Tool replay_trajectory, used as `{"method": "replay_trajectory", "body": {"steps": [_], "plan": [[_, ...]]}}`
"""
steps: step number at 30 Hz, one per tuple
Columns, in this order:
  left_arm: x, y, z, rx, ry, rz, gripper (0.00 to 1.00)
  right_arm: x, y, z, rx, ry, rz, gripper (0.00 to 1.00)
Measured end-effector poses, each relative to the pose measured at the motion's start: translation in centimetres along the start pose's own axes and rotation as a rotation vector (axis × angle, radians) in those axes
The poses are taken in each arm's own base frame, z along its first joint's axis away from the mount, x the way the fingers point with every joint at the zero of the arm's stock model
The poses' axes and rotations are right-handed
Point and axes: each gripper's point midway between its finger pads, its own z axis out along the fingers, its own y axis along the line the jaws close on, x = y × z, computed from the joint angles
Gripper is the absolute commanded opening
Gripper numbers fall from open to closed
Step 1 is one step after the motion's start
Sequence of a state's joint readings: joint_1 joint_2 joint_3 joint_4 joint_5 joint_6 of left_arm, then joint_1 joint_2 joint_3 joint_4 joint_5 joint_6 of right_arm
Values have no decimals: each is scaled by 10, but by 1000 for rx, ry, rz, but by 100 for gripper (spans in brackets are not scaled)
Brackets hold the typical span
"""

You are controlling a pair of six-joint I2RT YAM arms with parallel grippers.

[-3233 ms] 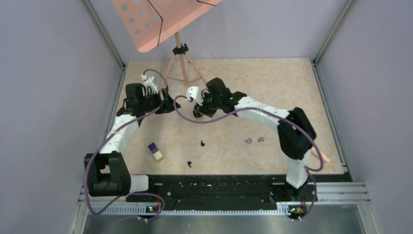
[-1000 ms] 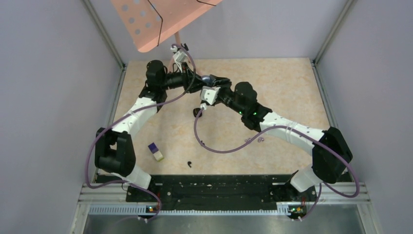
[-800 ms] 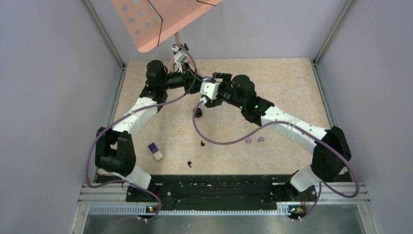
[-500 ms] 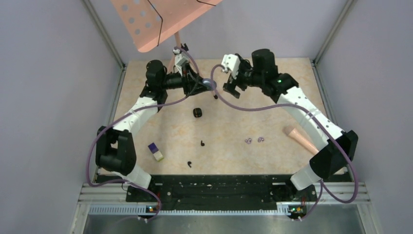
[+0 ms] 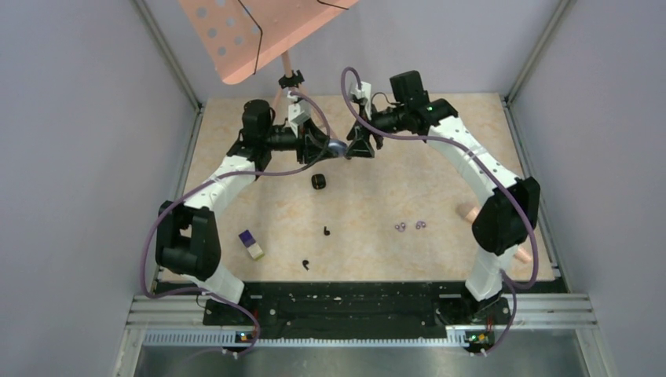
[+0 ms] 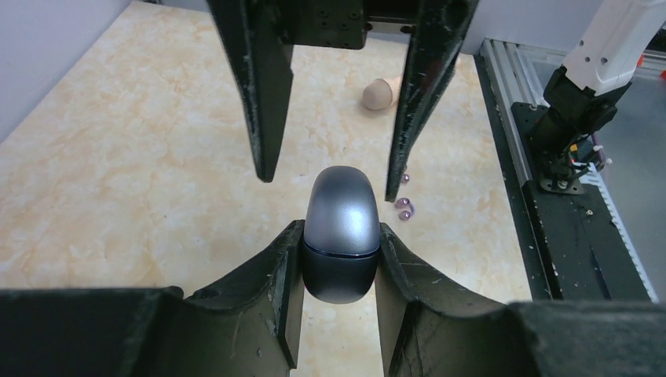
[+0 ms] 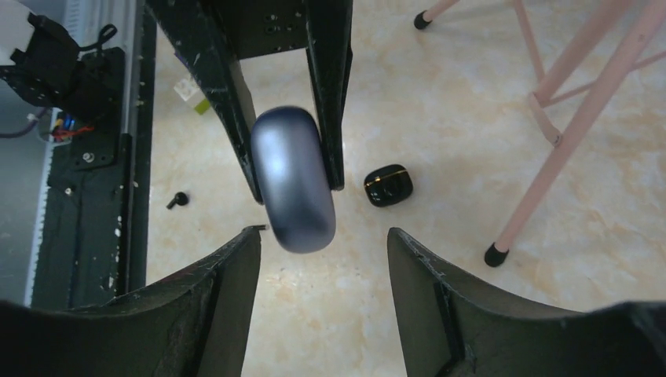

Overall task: Insert the wireless bluetooth earbuds into the charging case
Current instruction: Open the charging case.

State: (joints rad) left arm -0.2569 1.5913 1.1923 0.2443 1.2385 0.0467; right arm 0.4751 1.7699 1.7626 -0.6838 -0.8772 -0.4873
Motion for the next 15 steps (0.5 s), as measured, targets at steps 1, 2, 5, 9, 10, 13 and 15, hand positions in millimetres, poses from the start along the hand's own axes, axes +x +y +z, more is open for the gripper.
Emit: {"method": "replay_trajectory", "body": {"steps": [1, 2, 5, 9, 10, 13, 15], "plan": [[3, 0, 0, 1, 8, 7, 0, 1, -2, 5, -18, -4, 18, 58], [6, 0, -1, 3, 15, 10, 0, 0, -3, 9, -35, -10, 30, 57], [12, -1, -1, 6, 29, 18, 0, -1, -3, 14, -63, -21, 50, 56], [15, -1, -1, 8, 36, 26, 0, -5, 0, 14, -86, -37, 50, 53], [15, -2, -1, 10, 37, 27, 0, -6, 1, 14, -89, -40, 49, 53], [15, -3, 0, 14, 39, 28, 0, -7, 4, 14, -101, -43, 50, 52], [14, -3, 1, 15, 39, 28, 0, -7, 5, 15, -107, -45, 50, 52]]}}
